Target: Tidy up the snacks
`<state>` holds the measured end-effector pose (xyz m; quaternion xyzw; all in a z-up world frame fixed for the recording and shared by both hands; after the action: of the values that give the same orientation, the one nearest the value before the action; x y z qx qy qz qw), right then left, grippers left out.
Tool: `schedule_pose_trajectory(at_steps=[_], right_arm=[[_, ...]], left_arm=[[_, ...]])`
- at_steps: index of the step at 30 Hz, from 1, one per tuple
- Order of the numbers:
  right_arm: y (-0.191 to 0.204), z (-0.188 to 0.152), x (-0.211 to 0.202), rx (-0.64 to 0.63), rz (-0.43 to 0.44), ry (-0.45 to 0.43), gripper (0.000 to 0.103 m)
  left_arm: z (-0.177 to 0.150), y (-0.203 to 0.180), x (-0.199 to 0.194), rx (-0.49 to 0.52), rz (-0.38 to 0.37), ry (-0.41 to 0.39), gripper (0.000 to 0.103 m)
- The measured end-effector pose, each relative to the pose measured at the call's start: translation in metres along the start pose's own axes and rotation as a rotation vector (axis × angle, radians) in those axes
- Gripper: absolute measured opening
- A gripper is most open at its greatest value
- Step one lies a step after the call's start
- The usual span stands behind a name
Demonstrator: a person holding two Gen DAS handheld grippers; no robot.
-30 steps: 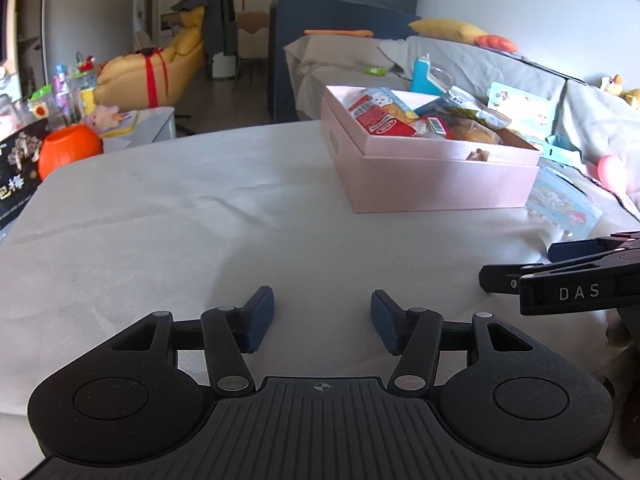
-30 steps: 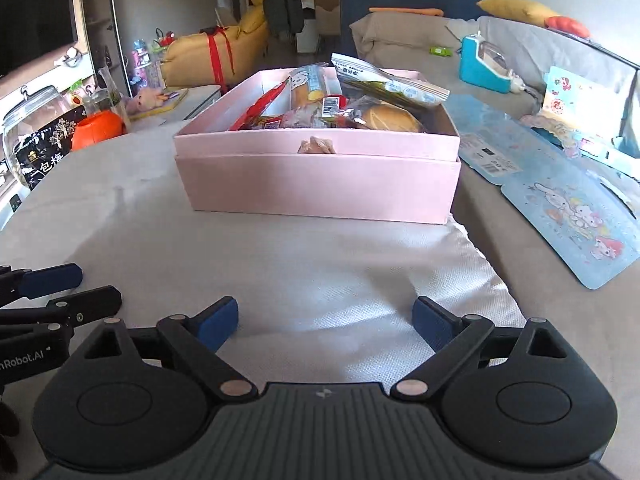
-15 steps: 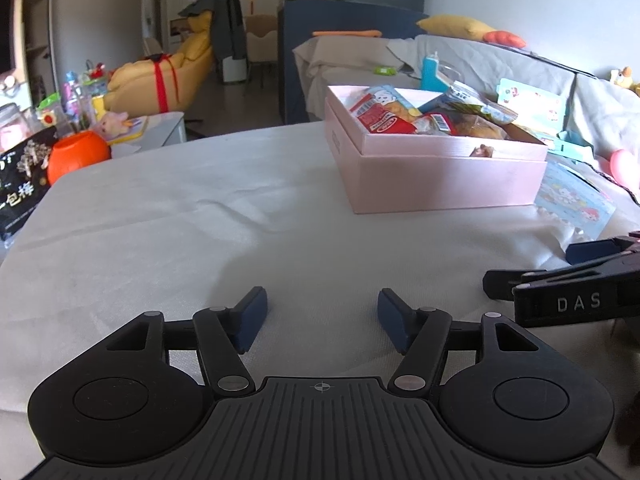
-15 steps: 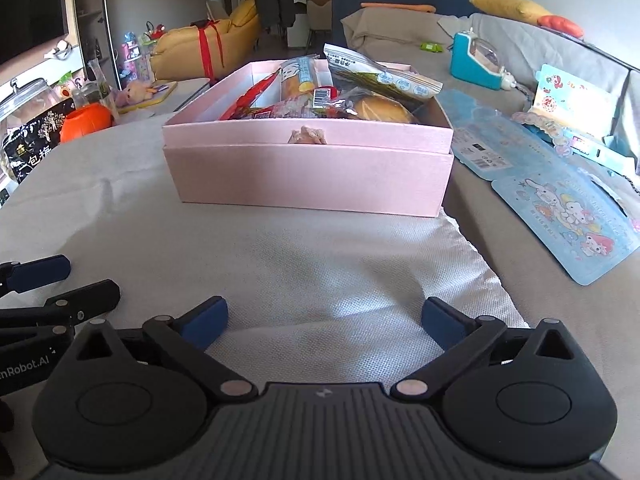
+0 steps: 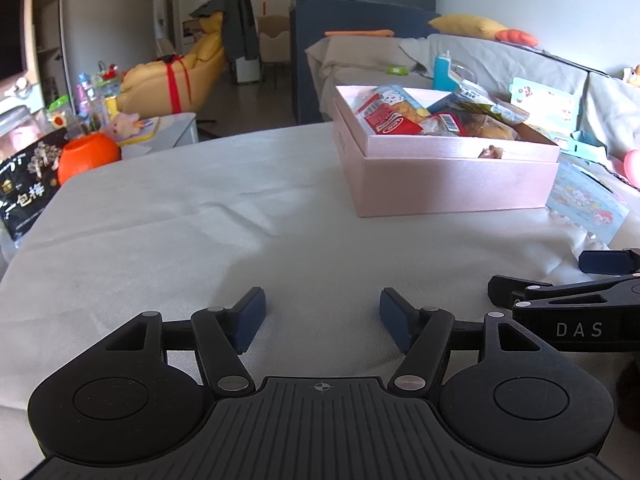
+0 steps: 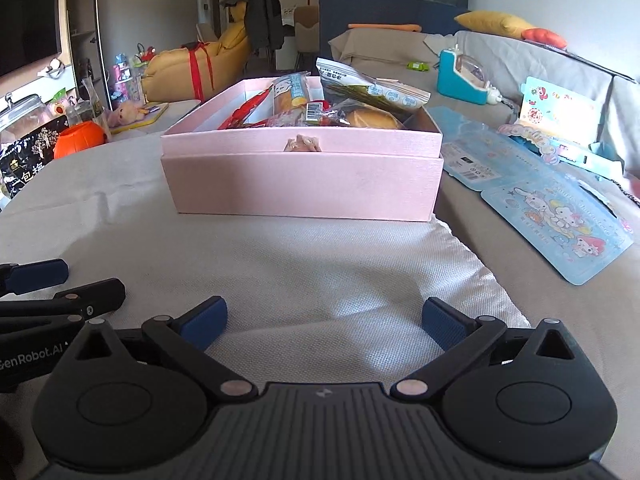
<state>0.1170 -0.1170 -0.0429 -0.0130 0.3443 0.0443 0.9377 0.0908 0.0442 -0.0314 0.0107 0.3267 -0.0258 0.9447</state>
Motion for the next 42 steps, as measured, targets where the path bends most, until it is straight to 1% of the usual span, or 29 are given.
schedule_pose_trajectory(at_steps=[16,42], right_arm=[[0.0007,-0.0002,-0.0002,0.0,0.0,0.0,0.103],[0.0005,-0.0002,-0.0001,-0.001,-0.001,0.0,0.103]], left_arm=[[-0.0001,0.0003,-0.0001,0.007,0.001,-0.002,0.067],[-0.0004,0.0008,-0.0008,0.004,-0.001,-0.002,0.068]])
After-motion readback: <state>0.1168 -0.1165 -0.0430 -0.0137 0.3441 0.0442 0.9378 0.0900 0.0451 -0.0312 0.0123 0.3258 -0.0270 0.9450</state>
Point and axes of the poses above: each gripper's, at about its wrist camera, not at the fingertips, and x roughly the way its jaws point, y to its left, z to its top, the point moved 7 cm from there along x, roughly the way its jaws point, and after that the axes turned 1 degree about -z, right-handed, at the moved point
